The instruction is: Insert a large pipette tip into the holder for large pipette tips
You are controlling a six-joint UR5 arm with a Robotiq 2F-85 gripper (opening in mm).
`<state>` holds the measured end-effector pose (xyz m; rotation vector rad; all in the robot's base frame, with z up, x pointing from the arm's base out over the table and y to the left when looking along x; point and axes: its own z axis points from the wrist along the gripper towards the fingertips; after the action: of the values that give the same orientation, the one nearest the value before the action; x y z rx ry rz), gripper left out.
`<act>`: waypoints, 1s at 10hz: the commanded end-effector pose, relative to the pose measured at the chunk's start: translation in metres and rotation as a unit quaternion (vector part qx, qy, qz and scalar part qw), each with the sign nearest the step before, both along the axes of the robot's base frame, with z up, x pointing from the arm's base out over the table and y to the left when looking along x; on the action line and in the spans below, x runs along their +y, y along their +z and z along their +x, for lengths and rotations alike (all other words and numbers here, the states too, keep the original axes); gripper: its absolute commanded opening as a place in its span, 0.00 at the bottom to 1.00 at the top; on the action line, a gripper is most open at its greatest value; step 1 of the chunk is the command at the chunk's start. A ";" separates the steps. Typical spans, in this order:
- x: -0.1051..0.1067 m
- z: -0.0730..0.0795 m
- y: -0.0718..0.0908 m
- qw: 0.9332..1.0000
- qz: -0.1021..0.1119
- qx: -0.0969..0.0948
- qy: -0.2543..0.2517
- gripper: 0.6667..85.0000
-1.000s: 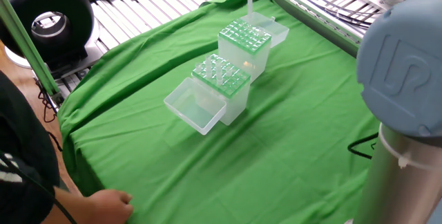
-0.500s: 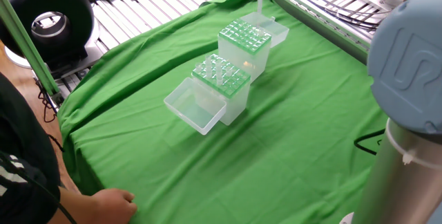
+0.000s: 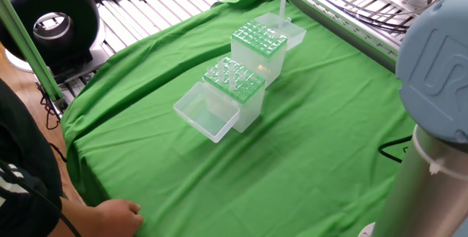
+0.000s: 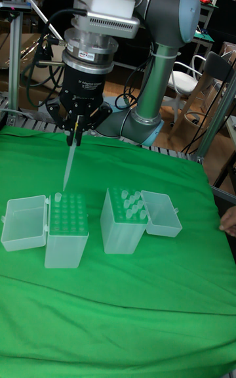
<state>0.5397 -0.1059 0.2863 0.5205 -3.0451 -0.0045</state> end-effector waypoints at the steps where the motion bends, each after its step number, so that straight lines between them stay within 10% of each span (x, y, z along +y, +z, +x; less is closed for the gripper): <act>1: 0.003 0.000 -0.002 1.000 0.008 -0.002 -0.002 0.01; 10: 0.006 0.003 -0.020 1.000 0.011 -0.010 -0.006 0.01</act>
<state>0.5403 -0.1030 0.2708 0.5057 -3.0588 -0.0158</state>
